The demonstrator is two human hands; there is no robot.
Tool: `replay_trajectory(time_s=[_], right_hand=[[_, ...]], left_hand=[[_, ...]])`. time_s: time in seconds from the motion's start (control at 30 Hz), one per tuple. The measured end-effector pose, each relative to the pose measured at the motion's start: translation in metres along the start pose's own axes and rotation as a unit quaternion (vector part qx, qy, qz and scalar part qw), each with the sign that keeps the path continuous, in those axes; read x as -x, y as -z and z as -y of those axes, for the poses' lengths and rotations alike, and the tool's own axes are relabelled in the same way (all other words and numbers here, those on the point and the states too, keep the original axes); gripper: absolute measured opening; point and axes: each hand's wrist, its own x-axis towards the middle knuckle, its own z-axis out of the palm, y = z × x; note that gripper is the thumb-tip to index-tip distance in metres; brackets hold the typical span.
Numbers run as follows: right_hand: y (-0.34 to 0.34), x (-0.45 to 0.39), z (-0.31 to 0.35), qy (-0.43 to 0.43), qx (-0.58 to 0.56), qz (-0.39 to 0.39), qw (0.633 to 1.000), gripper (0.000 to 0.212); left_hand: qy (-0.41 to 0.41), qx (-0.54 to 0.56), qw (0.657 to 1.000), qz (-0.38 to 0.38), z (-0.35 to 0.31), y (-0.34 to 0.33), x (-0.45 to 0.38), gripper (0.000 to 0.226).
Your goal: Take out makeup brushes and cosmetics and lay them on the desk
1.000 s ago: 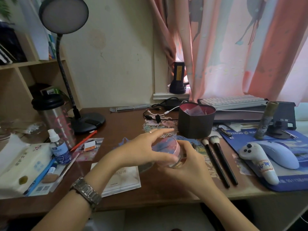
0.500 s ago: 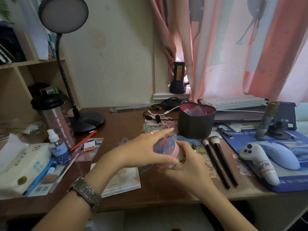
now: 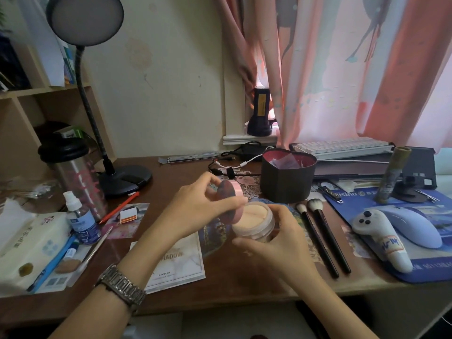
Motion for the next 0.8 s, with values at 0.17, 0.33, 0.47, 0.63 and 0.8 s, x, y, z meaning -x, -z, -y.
replay_trajectory(time_s=[0.17, 0.33, 0.47, 0.63, 0.8], right_hand=[[0.0, -0.008, -0.012, -0.011, 0.016, -0.027, 0.999, 0.082], [-0.002, -0.013, -0.019, -0.006, 0.085, -0.013, 0.996, 0.08], [-0.004, -0.017, -0.027, -0.035, 0.152, 0.012, 0.988, 0.071], [-0.005, -0.019, -0.031, -0.055, 0.24, 0.059, 0.967, 0.075], [-0.009, -0.024, -0.035, -0.05, 0.281, 0.069, 0.956, 0.079]], left_hand=[[-0.018, 0.059, 0.998, -0.003, 0.024, -0.007, -0.009, 0.068], [0.027, 0.122, 0.992, 0.032, 0.056, -0.018, -0.026, 0.087], [0.028, 0.12, 0.992, 0.04, 0.075, -0.028, -0.037, 0.088], [0.034, 0.102, 0.993, 0.044, 0.091, -0.044, -0.047, 0.085], [0.033, 0.032, 0.998, 0.037, 0.106, -0.052, -0.052, 0.081]])
